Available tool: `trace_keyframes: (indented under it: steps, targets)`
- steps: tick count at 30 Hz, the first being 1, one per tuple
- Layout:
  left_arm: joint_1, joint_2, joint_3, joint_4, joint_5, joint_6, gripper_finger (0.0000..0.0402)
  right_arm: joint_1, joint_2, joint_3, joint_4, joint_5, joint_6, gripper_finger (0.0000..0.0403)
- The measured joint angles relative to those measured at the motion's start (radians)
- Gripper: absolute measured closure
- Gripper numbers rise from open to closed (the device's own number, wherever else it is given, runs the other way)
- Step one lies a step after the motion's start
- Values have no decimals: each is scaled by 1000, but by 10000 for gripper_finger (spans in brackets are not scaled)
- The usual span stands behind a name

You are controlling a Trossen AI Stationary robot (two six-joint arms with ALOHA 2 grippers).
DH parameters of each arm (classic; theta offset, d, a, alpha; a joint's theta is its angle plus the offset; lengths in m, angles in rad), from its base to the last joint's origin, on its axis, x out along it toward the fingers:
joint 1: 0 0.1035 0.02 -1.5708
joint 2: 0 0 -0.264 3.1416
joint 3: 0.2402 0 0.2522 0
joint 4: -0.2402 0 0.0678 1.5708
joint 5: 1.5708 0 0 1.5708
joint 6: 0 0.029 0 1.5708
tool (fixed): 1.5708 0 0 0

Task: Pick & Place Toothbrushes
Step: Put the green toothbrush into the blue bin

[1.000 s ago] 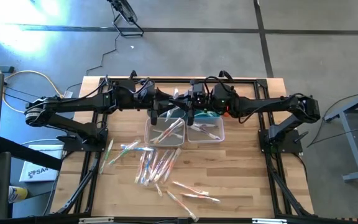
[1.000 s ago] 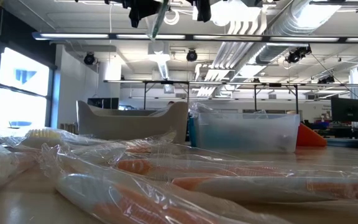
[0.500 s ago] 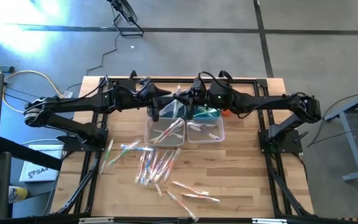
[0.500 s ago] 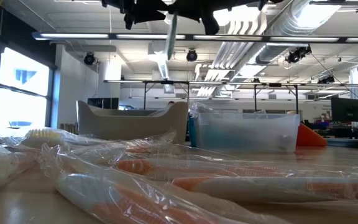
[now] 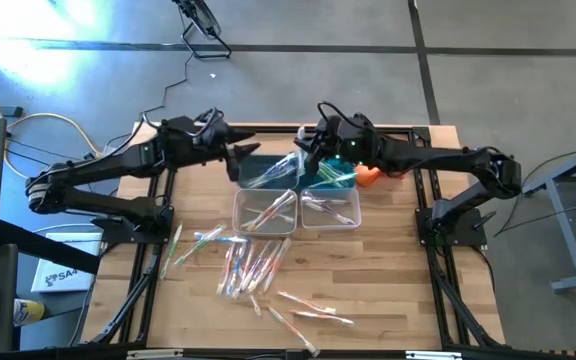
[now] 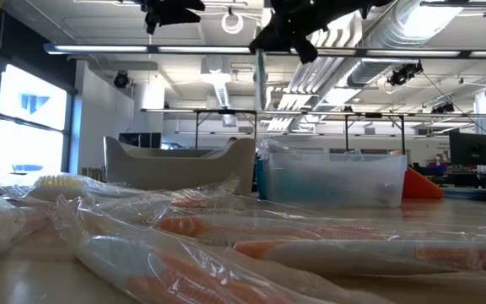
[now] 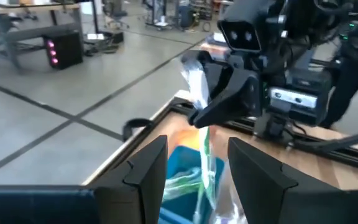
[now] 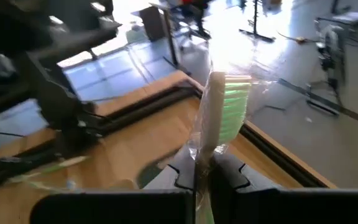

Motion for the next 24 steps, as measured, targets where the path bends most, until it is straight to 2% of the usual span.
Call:
trace_keyframes:
  steps: [10,18,24]
  targets:
    - [74,-10,0,-65,0,1,238,-50,0,0,-233,31,-63,395]
    - [72,-10,0,-131,-13,1,238,-76,15,0,-213,35,-59,395]
    - [72,-10,0,-153,-15,-9,238,-77,31,-1,-186,166,29,395]
